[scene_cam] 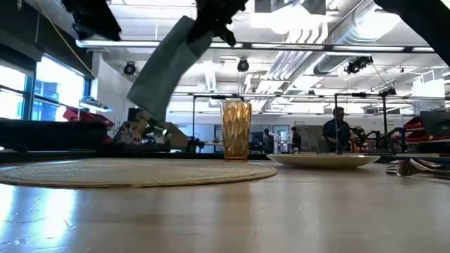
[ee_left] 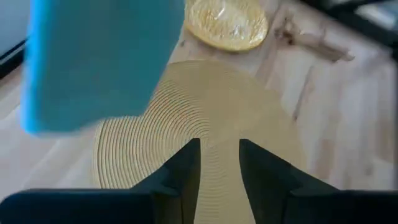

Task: Set table place
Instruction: Move the blue table napkin to the middle left of the table

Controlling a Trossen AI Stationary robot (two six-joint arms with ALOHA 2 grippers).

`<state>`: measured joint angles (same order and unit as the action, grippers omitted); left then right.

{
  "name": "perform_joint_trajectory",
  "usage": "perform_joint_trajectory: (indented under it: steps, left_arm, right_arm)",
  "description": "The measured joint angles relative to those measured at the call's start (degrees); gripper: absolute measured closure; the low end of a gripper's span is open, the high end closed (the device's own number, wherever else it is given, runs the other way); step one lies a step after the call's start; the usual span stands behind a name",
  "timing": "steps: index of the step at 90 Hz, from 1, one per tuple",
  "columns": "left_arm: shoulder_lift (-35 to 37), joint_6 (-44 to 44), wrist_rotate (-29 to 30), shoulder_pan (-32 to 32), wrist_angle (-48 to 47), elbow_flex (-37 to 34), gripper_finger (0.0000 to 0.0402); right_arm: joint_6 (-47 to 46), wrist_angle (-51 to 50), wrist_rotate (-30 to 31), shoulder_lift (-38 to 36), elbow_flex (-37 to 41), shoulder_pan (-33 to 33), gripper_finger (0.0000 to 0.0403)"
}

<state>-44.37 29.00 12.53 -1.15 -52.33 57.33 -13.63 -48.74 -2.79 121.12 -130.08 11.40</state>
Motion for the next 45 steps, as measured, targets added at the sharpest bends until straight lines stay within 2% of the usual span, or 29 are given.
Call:
perform_joint_trajectory:
  steps: [8,17,30,45]
  left_arm:
    - [2.00,1.65,0.72,0.00,-1.52,4.14,0.0311]
    - [3.47,3.46,0.71,0.00,-1.41,8.70,0.0312]
    - [4.71,6.29,0.58,0.00,-1.34,14.61,0.0312]
    - [4.73,8.19,0.56,0.00,-0.14,18.75,0.0312]
  right_arm:
    - [-1.04,4.52,1.77,0.46,0.81,-2.23,0.0403]
    - [-3.25,7.15,0.03,0.72,0.61,-4.11,0.0403]
    - [-8.61,12.91,-8.16,0.61,0.30,-5.49,0.0403]
    - [-12.25,13.40,-17.52,1.40,0.30,-5.36,0.0403]
